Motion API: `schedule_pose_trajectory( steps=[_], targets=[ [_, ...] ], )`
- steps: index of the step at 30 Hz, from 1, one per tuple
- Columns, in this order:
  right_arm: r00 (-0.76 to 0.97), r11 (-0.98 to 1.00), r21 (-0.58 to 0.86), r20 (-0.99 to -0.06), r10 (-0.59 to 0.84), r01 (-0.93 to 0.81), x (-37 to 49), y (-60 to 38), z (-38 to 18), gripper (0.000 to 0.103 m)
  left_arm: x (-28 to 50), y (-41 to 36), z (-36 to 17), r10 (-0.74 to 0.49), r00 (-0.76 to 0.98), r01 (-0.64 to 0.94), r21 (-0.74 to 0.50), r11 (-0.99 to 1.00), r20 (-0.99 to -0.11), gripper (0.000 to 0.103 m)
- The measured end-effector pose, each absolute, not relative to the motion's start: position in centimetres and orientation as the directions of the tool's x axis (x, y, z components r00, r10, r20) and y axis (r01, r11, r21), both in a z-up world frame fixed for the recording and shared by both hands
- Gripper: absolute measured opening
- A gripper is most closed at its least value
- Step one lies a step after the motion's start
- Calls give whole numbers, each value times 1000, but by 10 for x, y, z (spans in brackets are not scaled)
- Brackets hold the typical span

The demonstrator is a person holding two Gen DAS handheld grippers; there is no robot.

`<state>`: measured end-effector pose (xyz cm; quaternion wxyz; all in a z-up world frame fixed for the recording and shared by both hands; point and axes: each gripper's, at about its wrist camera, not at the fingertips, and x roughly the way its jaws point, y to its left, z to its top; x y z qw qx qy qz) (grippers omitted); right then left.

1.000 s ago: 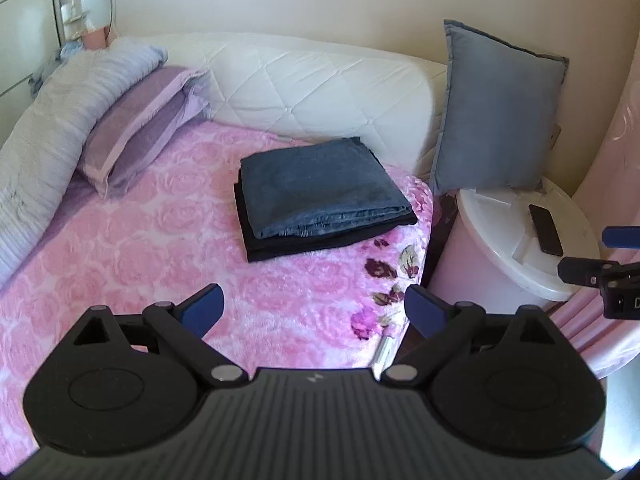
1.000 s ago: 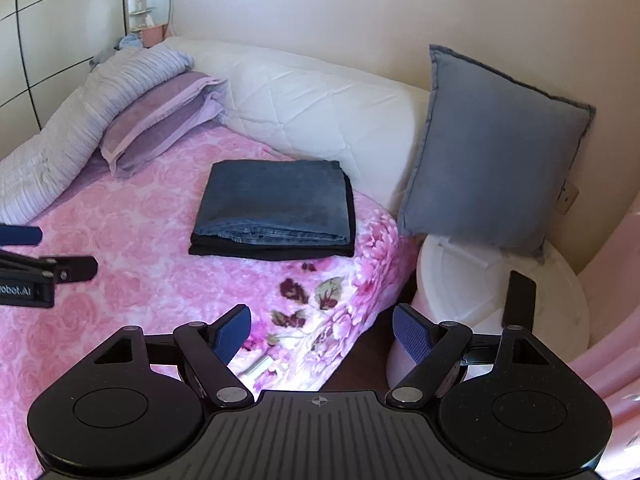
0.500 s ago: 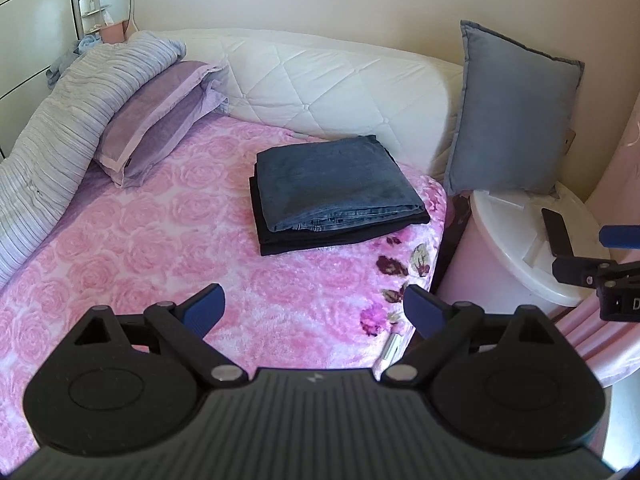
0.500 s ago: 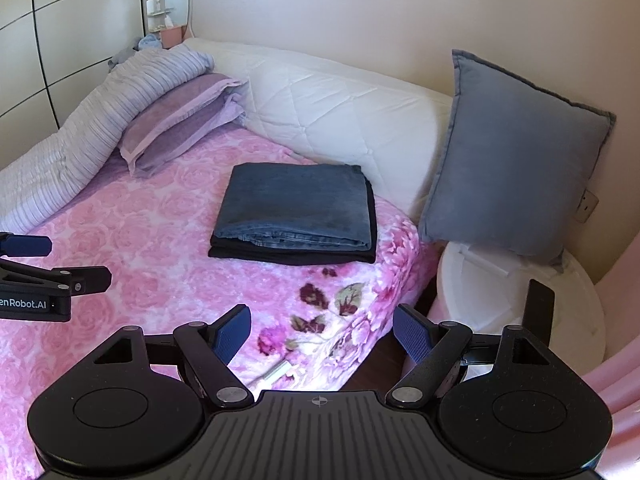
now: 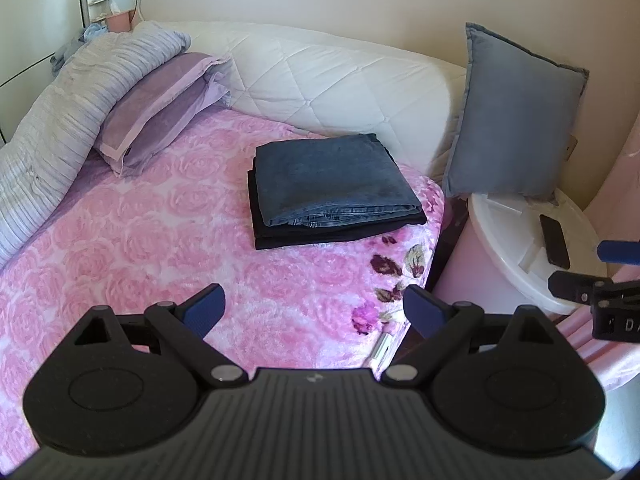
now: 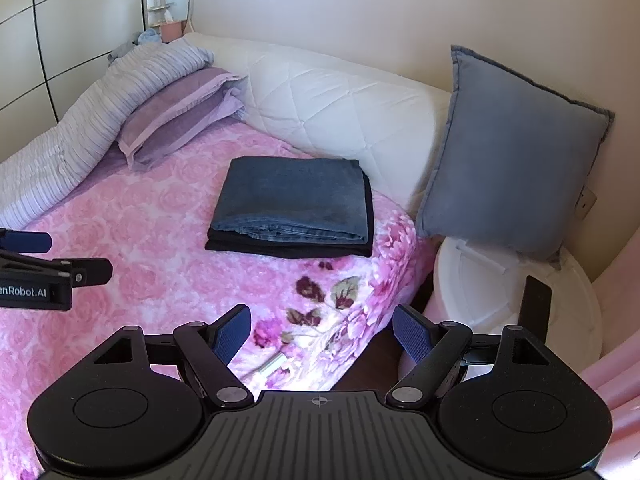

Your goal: Fold clothes

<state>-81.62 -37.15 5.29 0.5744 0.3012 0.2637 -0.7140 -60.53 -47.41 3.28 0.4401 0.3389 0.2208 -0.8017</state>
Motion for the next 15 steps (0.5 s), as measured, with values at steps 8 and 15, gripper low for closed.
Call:
schedule_pose_trajectory(
  steps=[8,15],
  targets=[
    [-164,-201,-38,-731,-662,979,-820,-371,53,81,-613,-476,32,-557,-380,853,-46,-520,-739,94],
    [-161,-202,-34,-735,-659,979,-825,-374,53,81,-621,-477,31,-566,-374,852,-30,-523,-734,94]
  ],
)
